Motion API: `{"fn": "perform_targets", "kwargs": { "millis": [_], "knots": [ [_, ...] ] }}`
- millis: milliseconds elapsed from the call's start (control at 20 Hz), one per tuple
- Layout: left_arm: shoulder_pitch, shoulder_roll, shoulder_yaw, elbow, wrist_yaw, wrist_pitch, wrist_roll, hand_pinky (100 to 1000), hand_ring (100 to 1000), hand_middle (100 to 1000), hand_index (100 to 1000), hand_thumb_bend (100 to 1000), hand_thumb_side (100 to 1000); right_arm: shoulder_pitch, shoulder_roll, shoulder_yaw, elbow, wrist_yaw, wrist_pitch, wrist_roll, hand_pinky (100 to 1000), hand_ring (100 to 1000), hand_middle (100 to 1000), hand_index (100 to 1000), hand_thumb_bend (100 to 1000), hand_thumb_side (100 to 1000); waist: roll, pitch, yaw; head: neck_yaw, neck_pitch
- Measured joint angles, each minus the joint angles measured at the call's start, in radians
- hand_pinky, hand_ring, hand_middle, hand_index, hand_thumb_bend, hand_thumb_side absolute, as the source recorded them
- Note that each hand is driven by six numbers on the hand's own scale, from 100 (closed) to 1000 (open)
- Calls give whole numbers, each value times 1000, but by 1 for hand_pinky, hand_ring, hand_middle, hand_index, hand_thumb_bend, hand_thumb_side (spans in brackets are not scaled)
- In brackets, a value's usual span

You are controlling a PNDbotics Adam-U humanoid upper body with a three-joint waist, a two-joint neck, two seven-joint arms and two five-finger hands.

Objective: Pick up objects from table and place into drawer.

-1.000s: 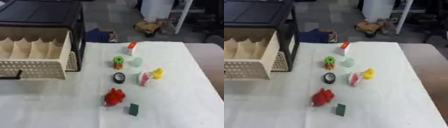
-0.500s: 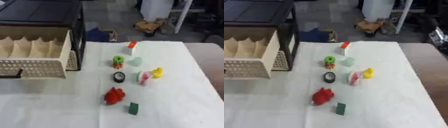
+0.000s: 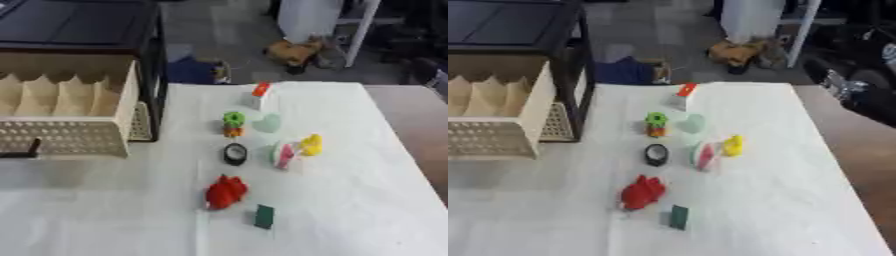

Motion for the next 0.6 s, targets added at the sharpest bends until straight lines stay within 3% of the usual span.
{"fn": "perform_targets", "kwargs": {
  "millis": [600],
  "knots": [
    [-2,-9,-21,0,9,0,-30,601,552,657,912,100,1000,-87,-37,63,128,73,-35,174,810,804,776,922,632,1000,-1,0,4,-9,0]
  ]
}}
